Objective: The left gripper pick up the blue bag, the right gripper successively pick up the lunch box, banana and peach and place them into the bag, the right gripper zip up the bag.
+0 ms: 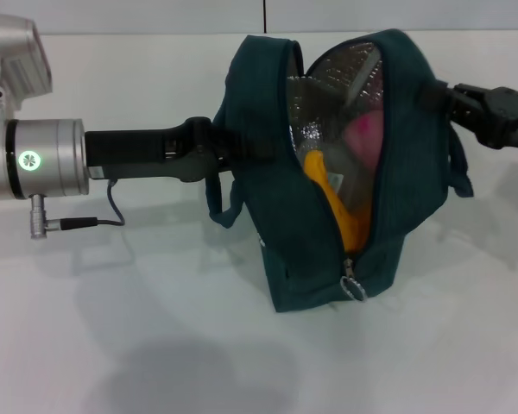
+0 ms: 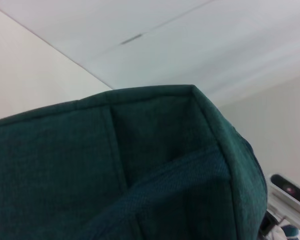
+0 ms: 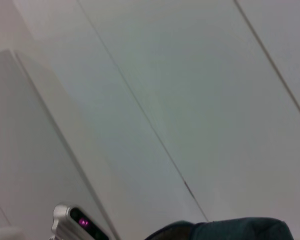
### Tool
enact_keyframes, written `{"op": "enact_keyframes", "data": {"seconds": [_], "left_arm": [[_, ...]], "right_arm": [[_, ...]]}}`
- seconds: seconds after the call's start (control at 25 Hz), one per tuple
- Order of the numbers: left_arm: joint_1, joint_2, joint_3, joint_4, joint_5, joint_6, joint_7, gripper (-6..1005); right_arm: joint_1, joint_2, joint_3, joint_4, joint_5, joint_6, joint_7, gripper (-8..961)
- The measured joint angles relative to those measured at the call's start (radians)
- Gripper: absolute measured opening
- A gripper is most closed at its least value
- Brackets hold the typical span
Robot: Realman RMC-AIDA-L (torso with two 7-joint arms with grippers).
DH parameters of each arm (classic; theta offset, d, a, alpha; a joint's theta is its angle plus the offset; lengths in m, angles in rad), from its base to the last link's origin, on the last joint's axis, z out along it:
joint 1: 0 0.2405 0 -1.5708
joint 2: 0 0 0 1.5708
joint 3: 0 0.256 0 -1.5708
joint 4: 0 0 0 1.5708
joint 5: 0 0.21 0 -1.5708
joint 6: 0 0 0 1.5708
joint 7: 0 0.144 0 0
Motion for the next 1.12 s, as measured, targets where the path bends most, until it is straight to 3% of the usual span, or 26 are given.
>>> {"op": "enact_keyframes", "data": {"seconds": [0.28, 0.56, 0.8, 1.04, 1.12], "left_arm": [[0.006, 0.0, 0.0, 0.002, 0.0, -0.007, -0.001, 33], [0.008, 0.0, 0.0, 0.001, -0.001, -0.014, -0.002, 33], [0.008, 0.0, 0.0, -0.002, -0.001, -0.024, -0.002, 33], [0.01, 0.0, 0.0, -0.004, 0.0, -0.039, 0.0, 33], [0.01, 0.0, 0.0, -0.004, 0.0, -0.039, 0.001, 33]], "right_arm": [[0.007, 0.0, 0.011, 0.012, -0.011, 0.016, -0.016, 114], [-0.002, -0.006, 0.05, 0.015, -0.013, 0.023, -0.017, 337], [-0.03, -0.007, 0.146, 0.015, -0.006, -0.099, -0.056, 468], [-0.047, -0.003, 0.133, 0.022, -0.07, -0.232, -0.177, 634], [-0.047, 0.001, 0.114, 0.035, -0.122, -0.26, -0.223, 633]]}}
